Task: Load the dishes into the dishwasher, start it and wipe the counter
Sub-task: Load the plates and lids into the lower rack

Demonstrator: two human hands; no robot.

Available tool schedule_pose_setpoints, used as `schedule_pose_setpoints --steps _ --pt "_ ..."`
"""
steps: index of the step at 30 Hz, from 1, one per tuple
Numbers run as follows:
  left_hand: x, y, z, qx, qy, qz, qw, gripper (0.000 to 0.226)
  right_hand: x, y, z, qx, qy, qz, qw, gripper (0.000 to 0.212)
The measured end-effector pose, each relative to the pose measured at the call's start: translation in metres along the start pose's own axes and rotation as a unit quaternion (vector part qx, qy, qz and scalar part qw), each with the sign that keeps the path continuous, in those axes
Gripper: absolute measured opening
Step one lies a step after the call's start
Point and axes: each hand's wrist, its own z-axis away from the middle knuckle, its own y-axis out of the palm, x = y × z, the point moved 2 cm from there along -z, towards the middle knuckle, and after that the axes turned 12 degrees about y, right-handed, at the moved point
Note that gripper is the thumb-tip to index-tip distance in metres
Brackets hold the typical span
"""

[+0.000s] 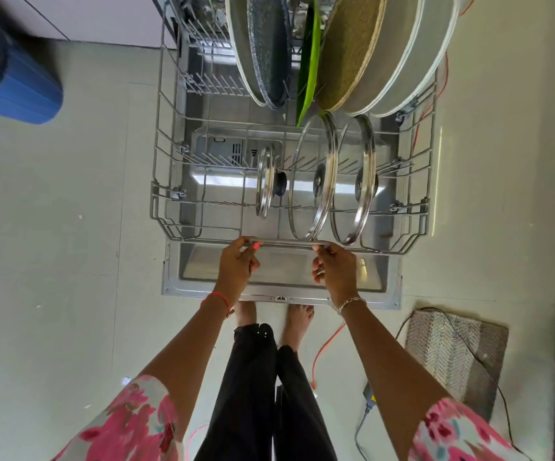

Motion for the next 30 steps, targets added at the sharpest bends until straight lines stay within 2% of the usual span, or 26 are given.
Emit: schedule_pose_setpoints --steps 8,13,22,30 --pt "0.007 -0.001 -0.011 -0.04 0.038 0.009 0.998 0.019 -0.002 -0.001 -0.01 0.005 -0.028 -0.009 1.0 0.016" --pt "-0.009 0.006 -0.037 -0.076 0.047 0.033 0.996 0.02 0.029 0.005 -0.024 0.002 -0.051 0.041 0.998 0.017" --pt "-0.076 0.025 -0.17 -0.087 0.12 0.0 0.989 0.018 0.153 0.034 -0.099 0.002 -0.106 0.034 0.994 0.016" --pt "-0.153 0.046 -0.293 -0.11 0.169 -0.022 0.979 0.016 0.277 0.066 -0.169 -0.011 -0.117 0.019 0.993 0.01"
